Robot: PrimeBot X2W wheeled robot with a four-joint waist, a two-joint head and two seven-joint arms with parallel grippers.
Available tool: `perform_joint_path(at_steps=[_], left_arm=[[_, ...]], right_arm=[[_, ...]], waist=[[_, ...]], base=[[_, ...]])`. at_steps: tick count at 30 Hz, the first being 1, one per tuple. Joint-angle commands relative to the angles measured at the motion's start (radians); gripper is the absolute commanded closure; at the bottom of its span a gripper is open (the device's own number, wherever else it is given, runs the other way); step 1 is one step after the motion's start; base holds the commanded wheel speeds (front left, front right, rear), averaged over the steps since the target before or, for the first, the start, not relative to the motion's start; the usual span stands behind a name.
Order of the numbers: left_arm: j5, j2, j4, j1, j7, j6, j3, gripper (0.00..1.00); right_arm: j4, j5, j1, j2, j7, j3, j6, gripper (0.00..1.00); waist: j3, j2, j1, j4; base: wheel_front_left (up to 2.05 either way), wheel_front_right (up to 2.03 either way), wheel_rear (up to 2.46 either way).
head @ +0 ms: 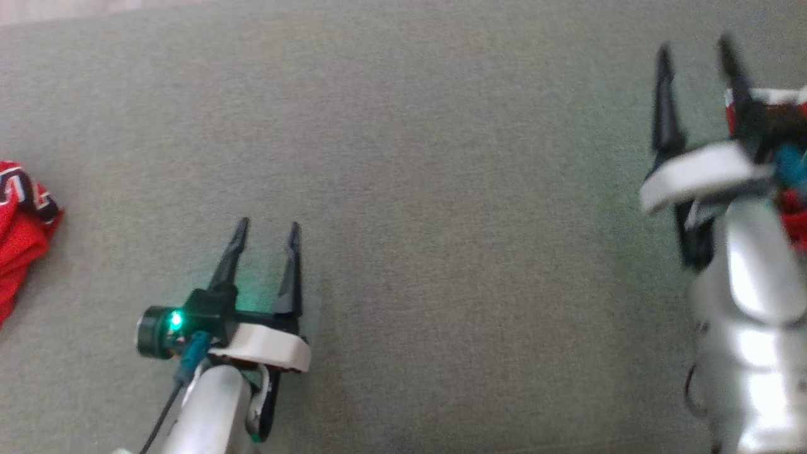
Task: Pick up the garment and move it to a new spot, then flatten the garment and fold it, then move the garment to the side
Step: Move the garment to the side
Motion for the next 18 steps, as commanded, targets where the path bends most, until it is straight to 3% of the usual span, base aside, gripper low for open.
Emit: perform_joint_path(at_steps=[1, 9, 18], left_arm=[[0.007, 0.004, -0.024, 0.004, -0.008, 0.008, 0.048, 0.0], [0.012, 0.004, -0.017, 0.072, -0.008, 0.04, 0.165, 0.0], [0.016, 0.004, -0.026, 0.142, -0.008, 0.042, 0.188, 0.0]], right_arm=[[-0.055, 0.027, 0.024, 0.013, -0.01, 0.044, -0.001, 0.0], [-0.123, 0.117, 0.266, 0.028, -0.011, 0.17, -0.001, 0.0], [-0.079, 0.182, 0.359, 0.028, -0.011, 0.165, -0.001, 0.0]], waist=[[-0.021, 0.0, 0.0001, 0.024], [-0.089, 0.0, 0.0001, 0.062], [-0.164, 0.0, 0.0001, 0.077]], base=[[0.0, 0.0, 0.0], [0.0, 0.0, 0.0], [0.0, 0.0, 0.0]])
